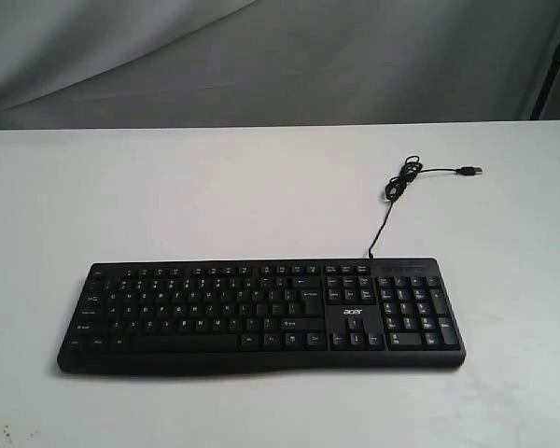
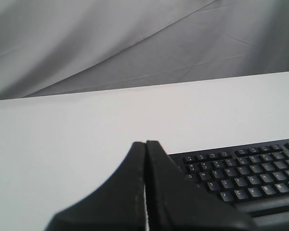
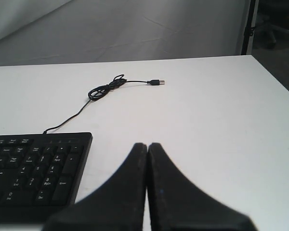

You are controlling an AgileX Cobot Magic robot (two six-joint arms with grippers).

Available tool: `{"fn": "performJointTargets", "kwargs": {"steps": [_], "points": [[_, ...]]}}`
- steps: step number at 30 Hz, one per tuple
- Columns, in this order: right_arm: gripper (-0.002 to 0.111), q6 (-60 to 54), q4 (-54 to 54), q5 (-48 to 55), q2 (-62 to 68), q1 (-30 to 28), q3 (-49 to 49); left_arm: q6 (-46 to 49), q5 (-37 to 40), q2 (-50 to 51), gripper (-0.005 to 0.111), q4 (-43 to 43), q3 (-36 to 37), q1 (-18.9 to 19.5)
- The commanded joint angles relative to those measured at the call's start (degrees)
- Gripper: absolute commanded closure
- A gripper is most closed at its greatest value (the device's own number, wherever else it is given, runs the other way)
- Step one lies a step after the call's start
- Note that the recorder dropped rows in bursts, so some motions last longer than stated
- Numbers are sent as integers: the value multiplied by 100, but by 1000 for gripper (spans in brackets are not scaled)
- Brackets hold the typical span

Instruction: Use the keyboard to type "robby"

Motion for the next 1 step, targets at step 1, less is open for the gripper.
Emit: {"fn": "performJointTargets", "kwargs": {"steps": [1], "points": [[108, 32, -58, -3, -21, -36, 19, -16, -33, -20, 107, 27, 25, -32]]}}
